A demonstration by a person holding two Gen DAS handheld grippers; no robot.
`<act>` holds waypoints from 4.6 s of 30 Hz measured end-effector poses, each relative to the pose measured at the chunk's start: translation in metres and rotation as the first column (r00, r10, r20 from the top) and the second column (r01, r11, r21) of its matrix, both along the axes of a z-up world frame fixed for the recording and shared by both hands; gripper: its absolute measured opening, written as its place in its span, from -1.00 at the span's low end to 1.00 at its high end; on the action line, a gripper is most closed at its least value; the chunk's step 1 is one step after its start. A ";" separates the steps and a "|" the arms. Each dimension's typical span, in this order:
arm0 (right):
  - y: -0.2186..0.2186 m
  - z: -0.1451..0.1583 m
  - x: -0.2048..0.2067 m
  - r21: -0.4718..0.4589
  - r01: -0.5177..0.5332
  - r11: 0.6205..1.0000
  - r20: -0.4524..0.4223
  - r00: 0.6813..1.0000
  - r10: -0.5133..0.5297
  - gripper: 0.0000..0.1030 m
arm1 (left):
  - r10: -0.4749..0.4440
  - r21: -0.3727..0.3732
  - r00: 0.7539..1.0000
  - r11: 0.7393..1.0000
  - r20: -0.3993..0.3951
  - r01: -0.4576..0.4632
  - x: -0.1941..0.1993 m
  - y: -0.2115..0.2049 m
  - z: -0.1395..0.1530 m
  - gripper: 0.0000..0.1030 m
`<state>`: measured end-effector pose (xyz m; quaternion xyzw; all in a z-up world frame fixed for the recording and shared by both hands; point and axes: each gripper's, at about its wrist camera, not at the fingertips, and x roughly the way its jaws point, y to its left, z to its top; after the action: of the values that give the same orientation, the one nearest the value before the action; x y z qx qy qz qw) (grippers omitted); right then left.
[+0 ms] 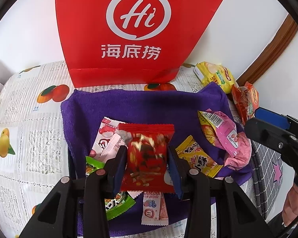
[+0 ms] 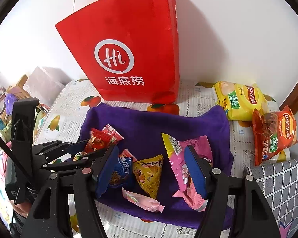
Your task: Organize snacks
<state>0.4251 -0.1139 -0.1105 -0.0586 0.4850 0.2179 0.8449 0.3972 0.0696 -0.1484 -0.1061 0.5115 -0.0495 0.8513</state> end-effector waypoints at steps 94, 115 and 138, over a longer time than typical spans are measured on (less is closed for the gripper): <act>-0.098 0.098 -0.431 0.076 0.439 0.895 0.326 0.838 -0.438 0.96 | -0.064 0.168 0.936 0.986 0.347 0.005 -0.371 -0.068 0.148 0.95; -0.094 0.095 -0.435 0.092 0.433 0.897 0.325 0.838 -0.438 0.96 | -0.068 0.154 0.935 0.988 0.349 0.014 -0.375 -0.068 0.146 0.95; -0.091 0.094 -0.437 0.096 0.434 0.896 0.325 0.837 -0.441 0.96 | -0.076 0.151 0.935 0.988 0.345 0.025 -0.376 -0.070 0.146 0.95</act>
<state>-0.0115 -0.2047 -0.0164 0.0248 0.3309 0.0103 0.9433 0.0209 -0.0004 -0.0021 -0.0204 0.3566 -0.0523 0.9326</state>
